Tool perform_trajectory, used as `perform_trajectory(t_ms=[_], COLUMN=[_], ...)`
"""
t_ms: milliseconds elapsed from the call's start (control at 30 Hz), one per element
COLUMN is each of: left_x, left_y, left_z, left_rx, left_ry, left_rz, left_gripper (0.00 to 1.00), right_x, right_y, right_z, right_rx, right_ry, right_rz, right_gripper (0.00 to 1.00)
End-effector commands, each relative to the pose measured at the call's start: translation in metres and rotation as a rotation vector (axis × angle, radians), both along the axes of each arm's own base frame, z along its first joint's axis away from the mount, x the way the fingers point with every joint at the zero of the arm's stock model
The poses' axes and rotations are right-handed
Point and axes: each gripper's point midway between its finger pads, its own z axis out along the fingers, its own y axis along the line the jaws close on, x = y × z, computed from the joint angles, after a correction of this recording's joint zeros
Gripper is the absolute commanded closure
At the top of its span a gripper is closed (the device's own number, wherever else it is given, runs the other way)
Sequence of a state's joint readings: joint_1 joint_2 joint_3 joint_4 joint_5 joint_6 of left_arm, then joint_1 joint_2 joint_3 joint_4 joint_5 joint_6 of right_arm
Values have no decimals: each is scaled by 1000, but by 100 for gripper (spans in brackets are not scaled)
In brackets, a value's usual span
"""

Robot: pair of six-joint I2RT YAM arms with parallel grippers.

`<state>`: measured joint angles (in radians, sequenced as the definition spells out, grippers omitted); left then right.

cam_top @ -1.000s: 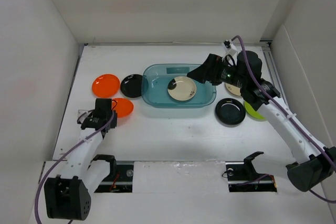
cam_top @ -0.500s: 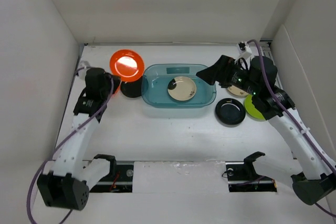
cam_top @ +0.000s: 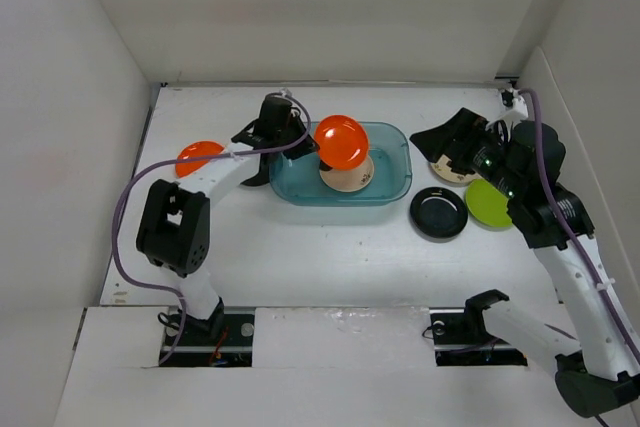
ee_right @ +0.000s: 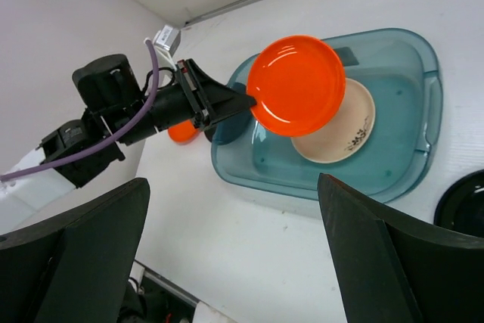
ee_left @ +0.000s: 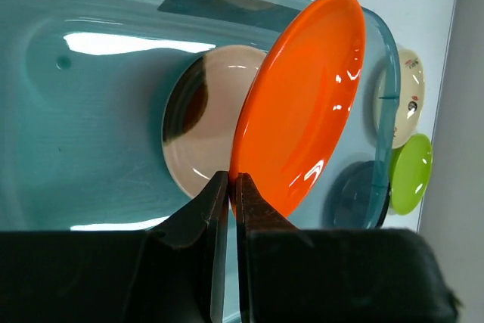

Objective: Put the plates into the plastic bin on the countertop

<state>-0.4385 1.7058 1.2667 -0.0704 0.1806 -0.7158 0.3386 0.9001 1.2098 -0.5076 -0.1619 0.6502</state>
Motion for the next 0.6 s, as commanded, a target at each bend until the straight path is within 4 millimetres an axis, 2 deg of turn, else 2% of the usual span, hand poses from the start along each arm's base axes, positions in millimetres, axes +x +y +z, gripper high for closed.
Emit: perform_trajectory(t_ms=[0,67,133,167,300,333,400,433,467,500,533,567], left_x=[22,21,21,23,29,26,25,25,25,23,21,18], left_y=[-4,-11,-19,-20,-26,-31,-30,-29,-29,-28,-27,-31], left_z=[29,20,1,-4,-12,-10,-12,-12,-12,-11,-16,-11], left_rx=[-67,-67,-58,-60,-64,-69,-60,-60,-60,-60,-56,-59], left_ry=[-113,-94,-55,-40,-22,-19,-12,-12,-12,-12,-2,-10], left_rz=[-28,-47,-66,-61,-76,-92,-85,-84,-84,-84,-84,-94], left_gripper=[100,100,100,100,100,100,100,97,93,80,71,64], right_x=[-5,-4,-5,-5,-6,-7,-8,-8,-9,-11,-9,-11], right_y=[-16,-23,-26,-27,-28,-28,-29,-29,-29,-29,-31,-32], right_z=[1,-6,-4,-11,-13,-19,-21,-21,-29,-35,-42,-45], right_rx=[-29,-42,-47,-55,-53,-59,-59,-59,-66,-59,-67,-42], right_ry=[-12,13,1,21,22,39,39,39,61,76,90,105], right_rz=[-55,-84,-93,-93,-93,-93,-93,-93,-92,-95,-107,-123], right_gripper=[2,2,2,2,2,2,2,1,1,0,0,0])
